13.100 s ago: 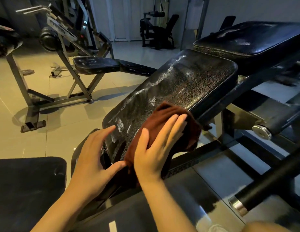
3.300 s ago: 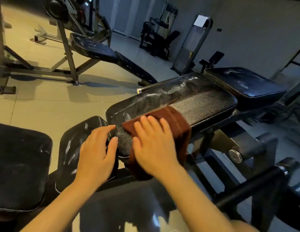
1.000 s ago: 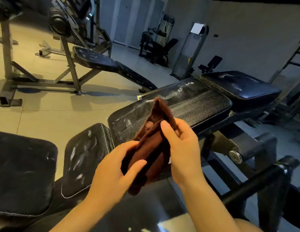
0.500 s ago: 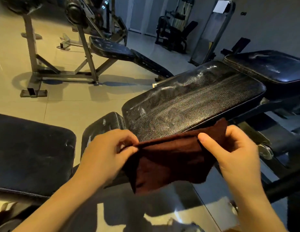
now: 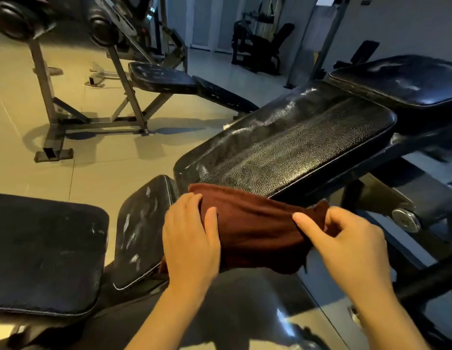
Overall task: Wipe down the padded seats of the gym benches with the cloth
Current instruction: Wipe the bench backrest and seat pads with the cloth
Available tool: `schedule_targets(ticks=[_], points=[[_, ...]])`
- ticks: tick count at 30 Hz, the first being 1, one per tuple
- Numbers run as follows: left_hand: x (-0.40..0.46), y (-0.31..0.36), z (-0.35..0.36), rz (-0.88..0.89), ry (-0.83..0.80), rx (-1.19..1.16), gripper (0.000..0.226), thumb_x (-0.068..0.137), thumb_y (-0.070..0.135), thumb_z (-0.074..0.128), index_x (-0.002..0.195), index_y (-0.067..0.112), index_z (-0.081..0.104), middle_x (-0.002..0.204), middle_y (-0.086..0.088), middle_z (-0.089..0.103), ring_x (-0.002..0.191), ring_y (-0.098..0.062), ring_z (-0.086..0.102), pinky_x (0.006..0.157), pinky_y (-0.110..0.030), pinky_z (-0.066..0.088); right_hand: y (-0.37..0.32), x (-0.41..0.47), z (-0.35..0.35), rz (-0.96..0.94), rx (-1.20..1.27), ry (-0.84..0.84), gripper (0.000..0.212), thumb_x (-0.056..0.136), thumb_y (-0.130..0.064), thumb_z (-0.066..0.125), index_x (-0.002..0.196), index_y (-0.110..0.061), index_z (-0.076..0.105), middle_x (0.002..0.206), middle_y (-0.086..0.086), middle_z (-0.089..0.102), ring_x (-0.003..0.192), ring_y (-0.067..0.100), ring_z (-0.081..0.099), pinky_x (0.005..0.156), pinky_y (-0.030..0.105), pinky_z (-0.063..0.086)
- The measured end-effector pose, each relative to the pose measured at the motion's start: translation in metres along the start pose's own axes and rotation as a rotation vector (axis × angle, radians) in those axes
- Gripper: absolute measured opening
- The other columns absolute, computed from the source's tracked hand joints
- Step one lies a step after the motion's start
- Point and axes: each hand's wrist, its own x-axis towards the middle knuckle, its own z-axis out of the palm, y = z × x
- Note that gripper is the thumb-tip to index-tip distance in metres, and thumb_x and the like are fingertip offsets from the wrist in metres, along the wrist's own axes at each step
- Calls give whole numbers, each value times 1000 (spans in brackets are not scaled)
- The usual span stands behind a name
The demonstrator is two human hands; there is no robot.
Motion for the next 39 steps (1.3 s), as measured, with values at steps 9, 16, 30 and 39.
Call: schedule_targets(ticks=[9, 16, 30, 39], points=[[45, 20, 8, 125, -349, 92, 87, 85, 64, 2, 155, 12, 11, 163, -5, 5, 150, -16, 2, 117, -26, -5, 13, 17, 0, 74, 195, -36, 55, 77, -51, 68, 52, -11, 40, 47, -1, 37, 49, 14, 37, 50, 32, 37], [72, 43, 21, 311, -473, 78, 68, 102, 49, 21, 155, 10, 3, 163, -7, -4, 150, -17, -5, 116, -26, -8, 27, 26, -5, 226, 251, 21, 57, 79, -53, 70, 55, -10, 41, 48, -1, 41, 50, 17, 47, 63, 58, 53], [41, 16, -1, 310, -429, 104, 105, 76, 82, 6, 156, 13, 5, 163, -3, -3, 149, -12, -4, 117, -22, -9, 19, 24, -1, 137, 188, -61, 62, 71, -65, 63, 60, -6, 50, 54, 10, 52, 59, 35, 55, 60, 52, 51], [95, 95, 49, 400, -486, 55, 113, 70, 83, 6, 155, 10, 2, 163, -6, -5, 150, -16, -6, 118, -31, -5, 54, 56, -31, 241, 291, 51, 53, 88, -38, 68, 70, 9, 51, 57, 10, 55, 49, 15, 60, 49, 25, 43]])
